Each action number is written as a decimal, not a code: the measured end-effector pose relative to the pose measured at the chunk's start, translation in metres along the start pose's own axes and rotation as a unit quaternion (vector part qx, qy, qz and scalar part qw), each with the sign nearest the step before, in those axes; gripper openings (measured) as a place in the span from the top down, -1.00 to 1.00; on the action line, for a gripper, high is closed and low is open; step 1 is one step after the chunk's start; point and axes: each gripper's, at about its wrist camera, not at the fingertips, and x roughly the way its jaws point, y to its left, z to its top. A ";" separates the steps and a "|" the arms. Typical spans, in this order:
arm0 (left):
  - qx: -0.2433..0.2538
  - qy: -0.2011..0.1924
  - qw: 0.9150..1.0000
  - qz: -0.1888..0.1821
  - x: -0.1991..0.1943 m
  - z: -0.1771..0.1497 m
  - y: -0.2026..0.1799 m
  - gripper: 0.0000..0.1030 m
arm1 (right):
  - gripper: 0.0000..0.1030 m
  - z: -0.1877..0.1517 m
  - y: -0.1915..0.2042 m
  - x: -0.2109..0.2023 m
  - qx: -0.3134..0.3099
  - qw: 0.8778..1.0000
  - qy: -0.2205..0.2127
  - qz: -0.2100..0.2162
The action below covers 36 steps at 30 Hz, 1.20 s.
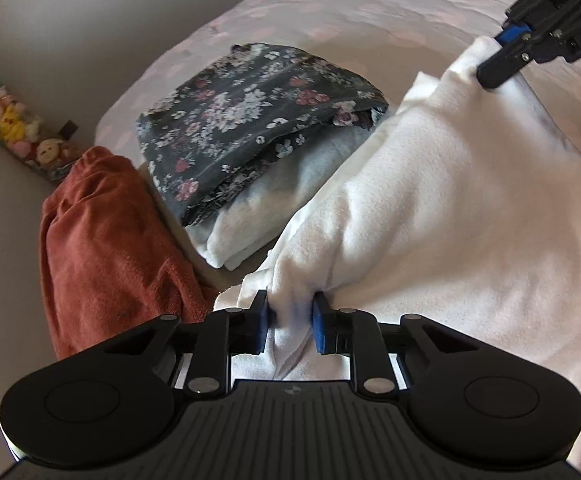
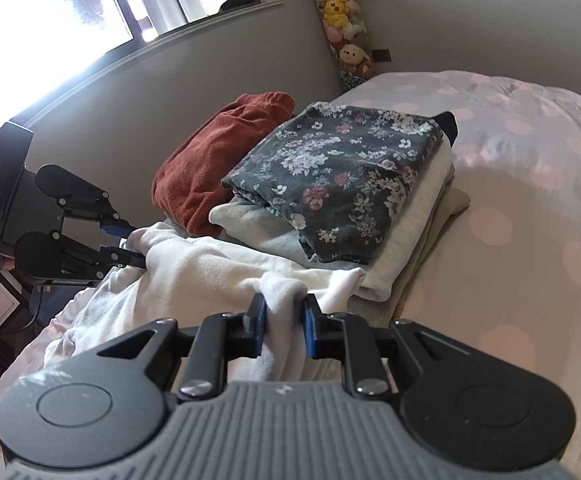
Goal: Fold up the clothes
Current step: 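Lower the white shirt onto the stack beside the floral garment and open both grippers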
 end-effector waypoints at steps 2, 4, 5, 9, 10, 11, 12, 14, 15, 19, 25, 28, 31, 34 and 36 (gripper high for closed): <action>-0.027 -0.018 0.999 0.022 -0.018 -0.006 -0.003 0.65 | 0.59 -0.001 0.008 -0.010 -0.014 1.000 -0.017 0.000; -0.048 -0.030 0.997 0.043 -0.035 -0.011 -0.005 0.66 | 0.59 0.000 0.016 -0.020 -0.024 0.999 -0.033 0.003; -0.055 -0.030 0.997 0.050 -0.044 -0.013 -0.006 0.66 | 0.59 0.001 0.019 -0.025 -0.025 0.999 -0.041 0.007; -0.086 -0.025 0.994 0.071 -0.074 -0.018 -0.002 0.66 | 0.59 0.011 0.032 -0.035 -0.031 0.997 -0.065 0.025; -0.098 -0.021 0.992 0.071 -0.078 -0.018 0.003 0.66 | 0.59 0.015 0.033 -0.034 -0.032 0.997 -0.067 0.029; -0.107 -0.017 0.992 0.071 -0.081 -0.017 0.008 0.66 | 0.59 0.019 0.034 -0.032 -0.034 0.997 -0.069 0.031; -0.107 -0.015 0.992 0.068 -0.078 -0.015 0.012 0.66 | 0.59 0.021 0.033 -0.027 -0.032 0.997 -0.067 0.027; -0.108 -0.010 0.992 0.062 -0.070 -0.011 0.018 0.66 | 0.59 0.026 0.031 -0.017 -0.027 0.998 -0.059 0.015; -0.111 -0.005 0.992 0.056 -0.060 -0.008 0.020 0.65 | 0.59 0.027 0.028 -0.012 -0.025 0.998 -0.053 0.009; -0.121 0.015 0.992 0.032 -0.019 0.003 0.030 0.60 | 0.59 0.024 0.011 0.012 0.002 1.000 -0.011 -0.021; -0.175 0.030 0.984 0.029 0.019 -0.009 0.054 0.40 | 0.59 0.013 -0.016 0.041 0.052 0.997 0.034 -0.039; -0.226 0.031 0.973 0.028 0.020 -0.028 0.075 0.14 | 0.59 0.007 -0.021 0.049 0.062 0.996 0.045 -0.042; -0.276 0.021 0.960 0.037 0.007 -0.042 0.091 0.20 | 0.56 0.004 -0.024 0.051 0.072 0.996 0.047 -0.039; -0.284 0.002 0.957 0.062 -0.014 -0.045 0.093 0.25 | 0.32 0.006 -0.021 0.038 0.065 0.996 0.030 -0.055; -0.308 -0.030 0.950 0.040 -0.031 -0.046 0.092 0.30 | 0.27 0.007 -0.019 0.025 0.061 0.996 0.012 -0.069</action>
